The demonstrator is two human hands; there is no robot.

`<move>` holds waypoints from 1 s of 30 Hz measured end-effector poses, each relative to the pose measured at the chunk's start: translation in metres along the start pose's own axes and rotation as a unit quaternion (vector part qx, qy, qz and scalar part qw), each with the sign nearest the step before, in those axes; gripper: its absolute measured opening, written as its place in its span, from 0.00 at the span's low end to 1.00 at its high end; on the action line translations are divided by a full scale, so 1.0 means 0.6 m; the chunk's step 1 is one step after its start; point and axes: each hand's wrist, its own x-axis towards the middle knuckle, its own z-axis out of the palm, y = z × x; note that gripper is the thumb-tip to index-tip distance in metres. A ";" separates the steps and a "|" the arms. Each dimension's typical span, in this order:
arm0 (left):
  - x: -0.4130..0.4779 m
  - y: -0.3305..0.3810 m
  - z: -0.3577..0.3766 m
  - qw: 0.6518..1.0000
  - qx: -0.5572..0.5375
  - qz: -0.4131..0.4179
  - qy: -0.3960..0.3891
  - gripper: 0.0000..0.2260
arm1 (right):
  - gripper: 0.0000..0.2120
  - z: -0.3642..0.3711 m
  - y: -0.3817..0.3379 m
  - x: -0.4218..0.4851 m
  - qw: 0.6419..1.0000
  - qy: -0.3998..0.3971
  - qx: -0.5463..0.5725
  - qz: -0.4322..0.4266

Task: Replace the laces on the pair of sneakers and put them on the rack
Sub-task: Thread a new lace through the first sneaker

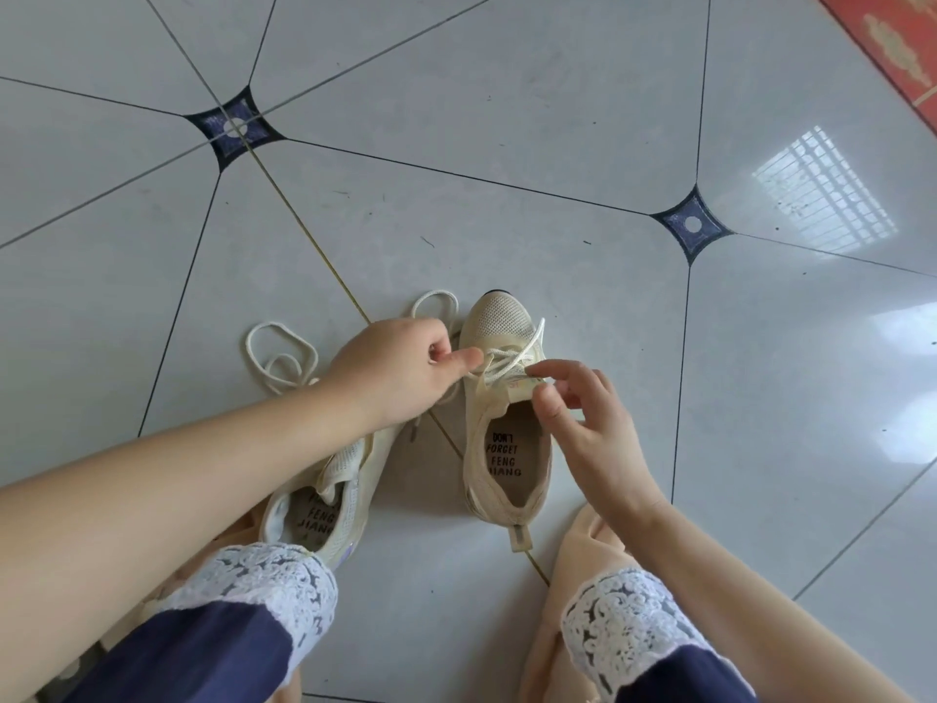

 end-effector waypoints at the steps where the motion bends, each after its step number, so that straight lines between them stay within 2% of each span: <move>1: 0.002 0.003 0.002 1.000 0.024 -0.001 -0.004 0.17 | 0.12 0.003 -0.001 0.002 1.000 0.014 0.004 0.017; 4: 0.005 0.000 0.001 0.996 0.087 -0.016 -0.018 0.17 | 0.05 0.014 0.003 0.007 0.998 0.033 -0.010 0.052; 9: 0.008 -0.022 -0.015 0.996 0.063 -0.040 -0.058 0.10 | 0.14 0.033 0.022 -0.002 0.995 0.031 -0.093 0.019; 13: 0.015 -0.035 -0.043 0.998 0.044 -0.045 -0.006 0.10 | 0.16 0.032 0.032 0.002 0.991 0.054 -0.121 -0.006; 18: 0.019 -0.064 -0.086 0.980 0.178 -0.041 0.078 0.10 | 0.16 0.027 0.039 0.007 0.987 0.068 -0.141 -0.021; 21: 0.012 -0.093 -0.120 0.969 0.202 -0.051 0.134 0.10 | 0.15 0.025 0.043 0.003 0.986 0.080 -0.142 -0.032; 24: 0.004 -0.080 -0.110 0.983 0.116 -0.006 0.141 0.09 | 0.15 0.028 0.047 0.001 0.985 0.066 -0.158 -0.038; 26: -0.003 -0.052 -0.076 0.995 0.021 0.024 0.091 0.08 | 0.15 0.030 0.049 -0.001 0.984 0.059 -0.161 -0.039; 30: -0.002 -0.009 -0.010 0.995 -0.103 0.008 0.001 0.09 | 0.15 0.032 0.049 -0.003 0.986 0.061 -0.152 -0.037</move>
